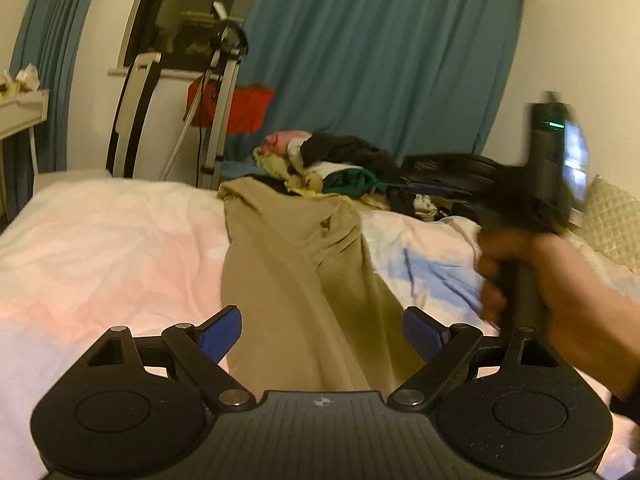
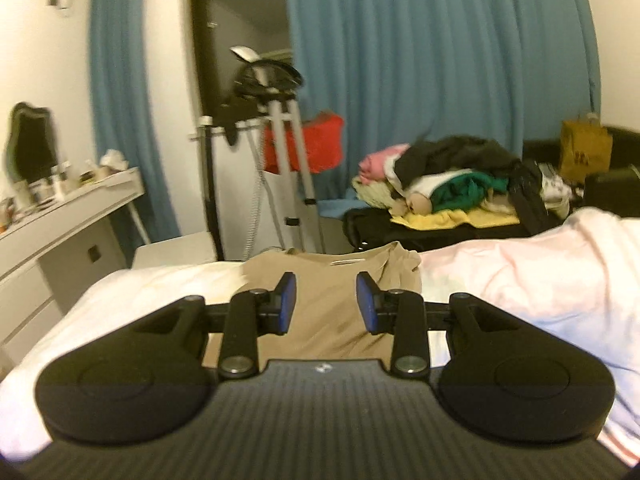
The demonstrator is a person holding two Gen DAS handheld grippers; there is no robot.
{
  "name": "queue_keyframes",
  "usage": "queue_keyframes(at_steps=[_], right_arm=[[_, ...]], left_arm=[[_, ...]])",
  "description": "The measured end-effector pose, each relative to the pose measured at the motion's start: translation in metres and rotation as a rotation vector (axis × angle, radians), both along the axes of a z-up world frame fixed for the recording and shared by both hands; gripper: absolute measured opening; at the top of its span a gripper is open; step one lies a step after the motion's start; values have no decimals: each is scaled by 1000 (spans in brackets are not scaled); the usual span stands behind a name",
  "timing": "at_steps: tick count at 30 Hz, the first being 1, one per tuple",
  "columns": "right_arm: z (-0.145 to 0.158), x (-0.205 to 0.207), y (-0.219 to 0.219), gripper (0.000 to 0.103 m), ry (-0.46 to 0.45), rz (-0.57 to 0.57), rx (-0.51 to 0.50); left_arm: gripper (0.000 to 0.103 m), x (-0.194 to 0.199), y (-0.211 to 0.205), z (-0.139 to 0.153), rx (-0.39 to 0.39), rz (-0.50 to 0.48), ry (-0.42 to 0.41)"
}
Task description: Fold clothes
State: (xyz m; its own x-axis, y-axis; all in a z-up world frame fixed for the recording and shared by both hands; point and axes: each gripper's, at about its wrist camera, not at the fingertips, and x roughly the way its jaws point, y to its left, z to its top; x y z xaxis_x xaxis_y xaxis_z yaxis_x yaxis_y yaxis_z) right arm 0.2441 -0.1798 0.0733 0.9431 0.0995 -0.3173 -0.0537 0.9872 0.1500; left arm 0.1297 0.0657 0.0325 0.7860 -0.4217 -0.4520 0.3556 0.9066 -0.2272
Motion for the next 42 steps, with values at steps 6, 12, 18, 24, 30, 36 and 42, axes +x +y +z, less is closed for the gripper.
queue_keyframes(at_steps=[6,12,18,24,30,36,42], right_arm=[[12,-107,-5,37,-24,26,70],[-1,-193,-16,57,-37,30,107],[-31,-219,-35,88,13,51,224],[-80,-203,-71,88,256,7,492],[-139,-194,-93,88,481,-68,771],[-160,-195,-103,69,578,-129,891],[-165,-201,-90,56,637,-51,957]], left_arm=[[90,-34,0,12,17,16,-5],[93,-46,5,4,14,35,93],[93,-35,21,-24,-35,97,312],[90,-23,36,-52,-85,159,531],[82,-10,45,-91,-221,167,741],[48,-14,47,-103,-263,160,797],[6,-26,63,-98,-348,174,786]])
